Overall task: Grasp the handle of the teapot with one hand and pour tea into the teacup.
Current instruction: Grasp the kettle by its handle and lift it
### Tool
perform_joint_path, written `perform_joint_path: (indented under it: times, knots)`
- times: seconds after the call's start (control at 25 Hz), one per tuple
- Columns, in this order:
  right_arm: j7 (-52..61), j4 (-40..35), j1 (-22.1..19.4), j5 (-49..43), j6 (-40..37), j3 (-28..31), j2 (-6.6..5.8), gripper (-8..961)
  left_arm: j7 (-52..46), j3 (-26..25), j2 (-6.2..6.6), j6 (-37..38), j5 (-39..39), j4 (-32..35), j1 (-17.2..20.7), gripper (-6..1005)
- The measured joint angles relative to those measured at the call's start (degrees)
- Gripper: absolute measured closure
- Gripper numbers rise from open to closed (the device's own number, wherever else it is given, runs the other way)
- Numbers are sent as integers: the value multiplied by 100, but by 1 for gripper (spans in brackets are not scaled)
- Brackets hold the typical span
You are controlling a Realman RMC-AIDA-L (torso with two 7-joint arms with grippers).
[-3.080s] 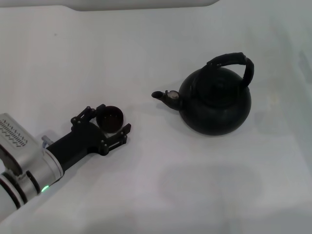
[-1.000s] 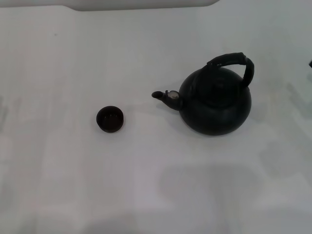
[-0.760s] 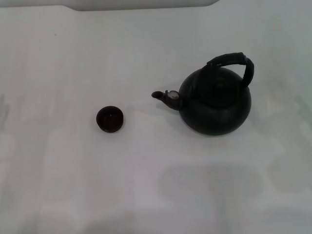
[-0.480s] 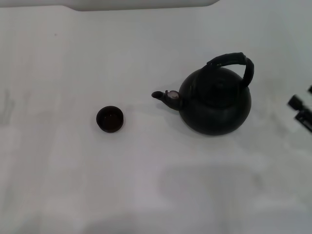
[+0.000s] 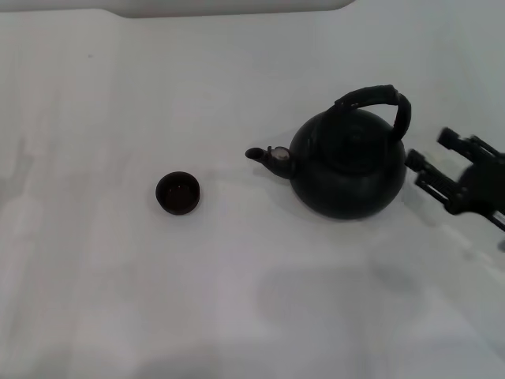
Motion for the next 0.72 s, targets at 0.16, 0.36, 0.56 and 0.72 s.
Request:
perform_joint_path:
  times: [0.16, 0.36, 0.56, 0.72]
  knots:
    - [-175, -575, 26, 332, -865, -565, -6, 276, 0, -5, 1, 1, 0, 0, 8, 122]
    - [-157, -966, 4, 413, -1160, -675, -22, 276, 0, -25, 3, -25, -18, 0, 23, 123]
    - [-144, -1110, -37, 435, -1304, -660, -25, 277, 0, -31, 12, -22, -36, 15, 11, 123]
    - [-167, -1131, 67, 531, -1349, -770, -15, 277, 0, -33, 11, 23, -37, 29, -17, 123]
